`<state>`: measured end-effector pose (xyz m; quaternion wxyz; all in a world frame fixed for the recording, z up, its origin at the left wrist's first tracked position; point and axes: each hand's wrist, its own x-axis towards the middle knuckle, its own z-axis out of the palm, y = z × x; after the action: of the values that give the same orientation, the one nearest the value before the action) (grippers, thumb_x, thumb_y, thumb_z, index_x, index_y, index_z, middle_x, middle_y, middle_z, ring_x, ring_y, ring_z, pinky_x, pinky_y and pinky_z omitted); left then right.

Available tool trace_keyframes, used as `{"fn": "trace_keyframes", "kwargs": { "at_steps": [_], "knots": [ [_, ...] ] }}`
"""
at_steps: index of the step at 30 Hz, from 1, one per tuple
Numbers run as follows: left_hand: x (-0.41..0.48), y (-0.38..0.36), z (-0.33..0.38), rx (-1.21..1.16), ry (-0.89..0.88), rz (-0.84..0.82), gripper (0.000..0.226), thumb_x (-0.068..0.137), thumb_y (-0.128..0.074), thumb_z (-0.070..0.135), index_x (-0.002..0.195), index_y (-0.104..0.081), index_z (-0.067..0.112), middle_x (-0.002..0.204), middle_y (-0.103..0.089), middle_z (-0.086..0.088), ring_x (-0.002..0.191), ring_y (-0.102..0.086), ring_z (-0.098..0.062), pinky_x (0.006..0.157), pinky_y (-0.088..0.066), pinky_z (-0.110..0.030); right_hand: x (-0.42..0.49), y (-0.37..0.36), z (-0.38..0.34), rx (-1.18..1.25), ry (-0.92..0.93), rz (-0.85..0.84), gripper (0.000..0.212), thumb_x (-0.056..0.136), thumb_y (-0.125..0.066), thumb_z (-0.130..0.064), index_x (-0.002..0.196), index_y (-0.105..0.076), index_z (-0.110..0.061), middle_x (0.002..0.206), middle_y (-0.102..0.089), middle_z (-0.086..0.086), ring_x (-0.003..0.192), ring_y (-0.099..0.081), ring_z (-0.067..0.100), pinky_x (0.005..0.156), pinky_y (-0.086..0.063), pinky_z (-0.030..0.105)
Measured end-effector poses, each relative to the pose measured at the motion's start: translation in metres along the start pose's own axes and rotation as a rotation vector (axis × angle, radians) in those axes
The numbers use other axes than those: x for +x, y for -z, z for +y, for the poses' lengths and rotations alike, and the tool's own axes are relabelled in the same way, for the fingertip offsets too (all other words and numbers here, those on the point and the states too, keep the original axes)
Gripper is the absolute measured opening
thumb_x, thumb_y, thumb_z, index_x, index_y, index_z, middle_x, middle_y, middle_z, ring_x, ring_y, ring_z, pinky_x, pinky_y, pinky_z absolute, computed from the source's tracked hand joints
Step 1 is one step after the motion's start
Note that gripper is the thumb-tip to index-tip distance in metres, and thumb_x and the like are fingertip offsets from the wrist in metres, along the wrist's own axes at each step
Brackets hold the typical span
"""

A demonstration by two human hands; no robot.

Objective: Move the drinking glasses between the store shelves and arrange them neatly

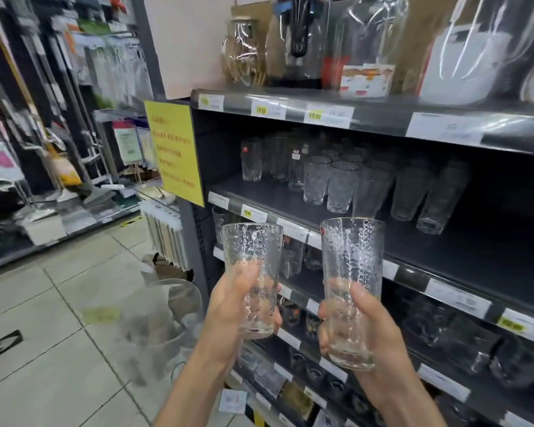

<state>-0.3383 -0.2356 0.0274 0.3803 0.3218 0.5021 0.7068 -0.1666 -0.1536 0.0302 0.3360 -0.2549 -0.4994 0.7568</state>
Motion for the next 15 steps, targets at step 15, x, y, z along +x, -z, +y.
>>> {"fn": "trace_keyframes", "kwargs": {
  "at_steps": [15],
  "knots": [
    [0.120, 0.063, 0.002, 0.068, 0.047, -0.035, 0.106, 0.050, -0.073, 0.083, 0.127, -0.053, 0.013, 0.097, -0.073, -0.013, 0.073, -0.069, -0.031, 0.085, -0.055, -0.055, 0.112, -0.028, 0.016, -0.120, 0.054, 0.169, 0.103, 0.038, -0.084, -0.074, 0.118, -0.064, -0.011, 0.082, -0.070, 0.019, 0.061, -0.065, 0.031, 0.068, -0.052, 0.042]
  ]
}}
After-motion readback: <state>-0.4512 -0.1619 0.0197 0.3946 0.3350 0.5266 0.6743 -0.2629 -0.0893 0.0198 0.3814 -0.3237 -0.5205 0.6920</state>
